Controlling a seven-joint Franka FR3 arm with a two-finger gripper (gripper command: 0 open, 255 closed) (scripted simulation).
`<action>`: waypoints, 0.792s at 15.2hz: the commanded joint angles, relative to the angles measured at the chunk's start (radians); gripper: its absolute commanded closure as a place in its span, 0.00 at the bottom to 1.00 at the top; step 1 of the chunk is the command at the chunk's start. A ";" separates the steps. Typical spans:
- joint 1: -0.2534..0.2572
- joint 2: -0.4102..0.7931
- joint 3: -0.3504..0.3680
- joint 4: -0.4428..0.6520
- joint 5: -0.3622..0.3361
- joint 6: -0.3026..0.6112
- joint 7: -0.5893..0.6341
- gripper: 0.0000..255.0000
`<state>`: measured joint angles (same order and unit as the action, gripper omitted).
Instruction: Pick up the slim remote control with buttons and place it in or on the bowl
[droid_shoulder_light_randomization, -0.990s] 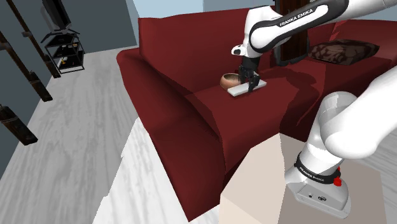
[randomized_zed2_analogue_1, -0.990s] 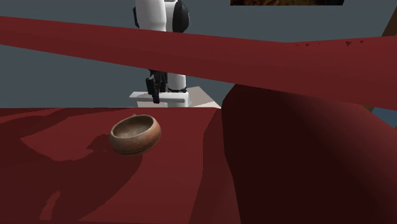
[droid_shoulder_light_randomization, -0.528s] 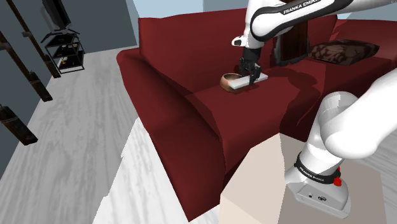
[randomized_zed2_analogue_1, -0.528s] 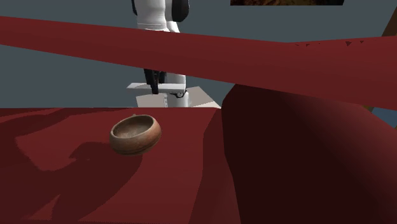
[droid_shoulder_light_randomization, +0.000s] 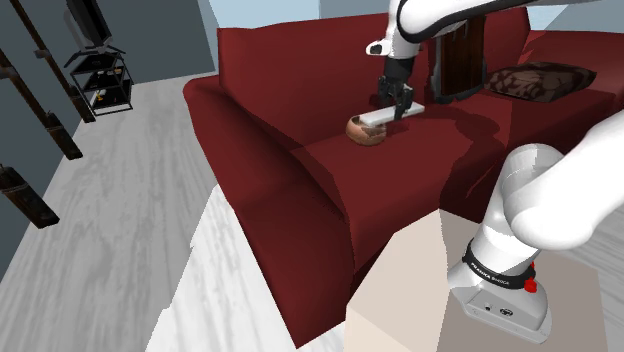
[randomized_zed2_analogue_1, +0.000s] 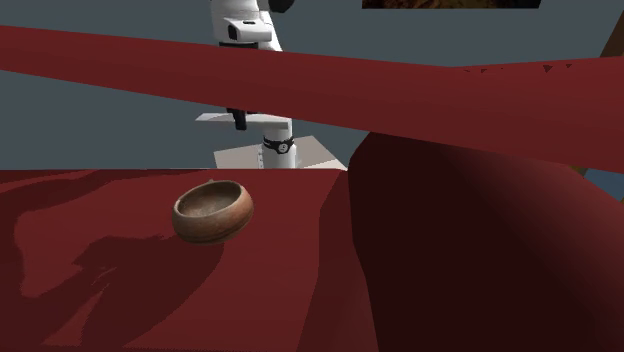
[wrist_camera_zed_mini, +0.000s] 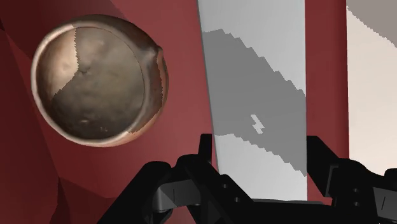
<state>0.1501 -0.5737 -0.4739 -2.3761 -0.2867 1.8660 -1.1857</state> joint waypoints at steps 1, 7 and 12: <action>0.001 -0.002 0.004 0.010 0.002 -0.013 0.001 1.00; 0.051 0.250 -0.116 0.222 0.076 0.035 -0.122 1.00; 0.071 0.486 -0.209 0.430 0.209 0.038 -0.259 1.00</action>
<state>0.2210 -0.1388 -0.6625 -1.9976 -0.1102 1.9114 -1.4092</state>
